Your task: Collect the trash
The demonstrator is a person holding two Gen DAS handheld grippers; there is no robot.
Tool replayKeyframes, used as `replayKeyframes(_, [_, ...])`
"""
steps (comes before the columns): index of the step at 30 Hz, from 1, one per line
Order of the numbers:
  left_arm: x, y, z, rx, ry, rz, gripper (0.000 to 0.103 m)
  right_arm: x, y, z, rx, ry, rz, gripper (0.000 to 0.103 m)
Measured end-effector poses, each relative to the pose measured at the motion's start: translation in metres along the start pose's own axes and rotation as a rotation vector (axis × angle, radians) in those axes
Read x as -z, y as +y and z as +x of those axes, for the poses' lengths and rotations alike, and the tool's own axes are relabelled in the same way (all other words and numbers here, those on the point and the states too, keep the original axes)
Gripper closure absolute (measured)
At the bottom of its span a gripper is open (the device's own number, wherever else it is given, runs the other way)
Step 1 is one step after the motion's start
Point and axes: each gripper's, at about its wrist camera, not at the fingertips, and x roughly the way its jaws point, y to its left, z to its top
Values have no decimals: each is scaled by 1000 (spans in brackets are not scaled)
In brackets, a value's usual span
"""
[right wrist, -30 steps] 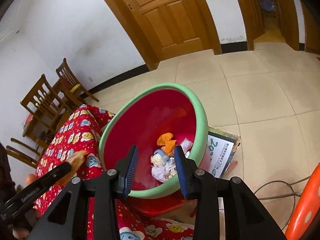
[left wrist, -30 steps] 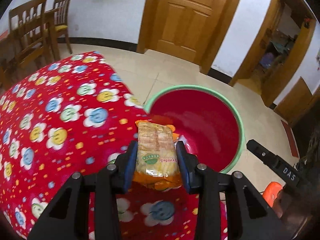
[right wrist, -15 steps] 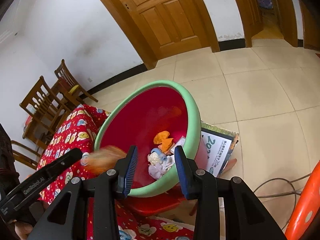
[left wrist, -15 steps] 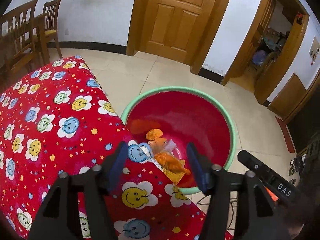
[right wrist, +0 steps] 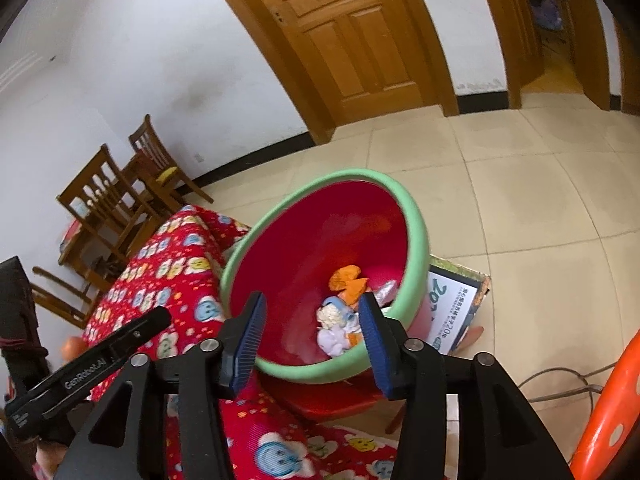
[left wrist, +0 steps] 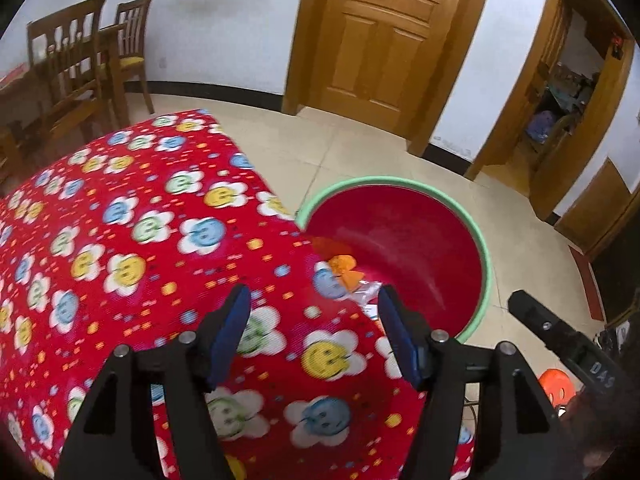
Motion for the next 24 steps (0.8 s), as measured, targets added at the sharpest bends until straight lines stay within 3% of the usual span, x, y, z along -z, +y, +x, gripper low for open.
replayKeyframes(11, [18,32,-54,-88,-55,-70,27,19,51,-17,-70,7,-108,36])
replayKeyframes(24, [42,57,-114,-173,-111,-131,20,50,98,-45,-119,-2,-236,26])
